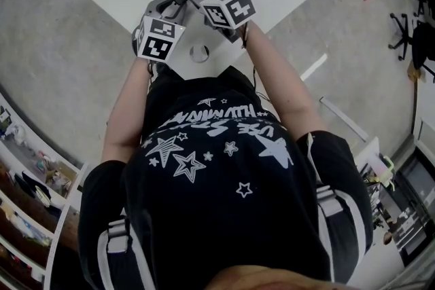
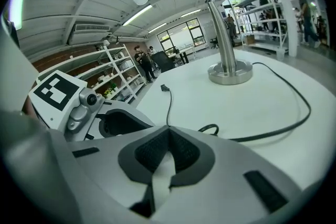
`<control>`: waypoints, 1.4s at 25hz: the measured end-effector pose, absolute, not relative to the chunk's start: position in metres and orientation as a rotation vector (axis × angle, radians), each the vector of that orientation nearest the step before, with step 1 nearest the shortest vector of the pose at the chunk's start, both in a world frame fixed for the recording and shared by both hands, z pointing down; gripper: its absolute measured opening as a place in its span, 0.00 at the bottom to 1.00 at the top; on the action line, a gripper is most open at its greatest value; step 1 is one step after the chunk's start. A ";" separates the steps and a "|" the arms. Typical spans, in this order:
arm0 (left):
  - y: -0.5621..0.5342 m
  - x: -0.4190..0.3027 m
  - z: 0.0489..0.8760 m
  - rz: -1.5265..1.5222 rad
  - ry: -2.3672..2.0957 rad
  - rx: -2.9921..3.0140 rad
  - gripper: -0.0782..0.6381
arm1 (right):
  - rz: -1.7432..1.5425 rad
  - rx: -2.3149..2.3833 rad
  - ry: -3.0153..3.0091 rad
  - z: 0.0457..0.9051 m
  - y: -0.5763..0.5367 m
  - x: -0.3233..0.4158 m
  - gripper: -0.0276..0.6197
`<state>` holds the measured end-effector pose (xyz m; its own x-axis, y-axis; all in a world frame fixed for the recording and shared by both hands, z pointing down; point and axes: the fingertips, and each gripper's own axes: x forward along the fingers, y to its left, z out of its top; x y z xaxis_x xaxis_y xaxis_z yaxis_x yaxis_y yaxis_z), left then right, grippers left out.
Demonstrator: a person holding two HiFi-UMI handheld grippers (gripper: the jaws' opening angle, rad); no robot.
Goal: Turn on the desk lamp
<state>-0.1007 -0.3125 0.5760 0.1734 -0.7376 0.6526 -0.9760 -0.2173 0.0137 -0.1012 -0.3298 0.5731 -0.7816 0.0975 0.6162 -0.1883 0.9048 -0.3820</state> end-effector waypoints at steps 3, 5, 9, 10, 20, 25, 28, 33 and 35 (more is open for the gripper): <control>-0.312 -0.103 0.575 0.740 -1.614 2.024 0.28 | 0.560 0.075 -2.409 0.571 -0.329 -0.103 0.05; -0.311 -0.104 0.574 0.723 -1.614 2.025 0.28 | 0.560 0.088 -2.414 0.571 -0.328 -0.104 0.05; -0.310 -0.106 0.575 0.673 -1.610 2.022 0.28 | 0.514 0.112 -2.421 0.571 -0.325 -0.105 0.05; -0.310 -0.107 0.575 0.665 -1.608 2.025 0.29 | 0.502 0.118 -2.425 0.570 -0.323 -0.105 0.05; -0.304 -0.113 0.555 0.541 -1.553 2.128 0.29 | 0.612 0.377 -2.494 0.544 -0.318 -0.083 0.05; -0.288 -0.119 0.544 0.520 -1.526 2.192 0.29 | 0.633 0.531 -2.496 0.526 -0.311 -0.074 0.05; -0.275 -0.125 0.539 0.519 -1.494 2.224 0.29 | 0.638 0.595 -2.504 0.522 -0.302 -0.073 0.05; -0.245 -0.136 0.513 0.458 -1.472 2.298 0.29 | 0.655 0.695 -2.526 0.510 -0.276 -0.076 0.05; -0.234 -0.142 0.501 0.415 -1.468 2.331 0.29 | 0.663 0.720 -2.529 0.514 -0.262 -0.080 0.05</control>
<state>-0.1424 -0.2336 0.5012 0.4193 -0.8021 0.4252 -0.9060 -0.3998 0.1391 -0.0798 -0.2621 0.5136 -0.7744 -0.3711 0.5124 -0.5748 0.7510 -0.3249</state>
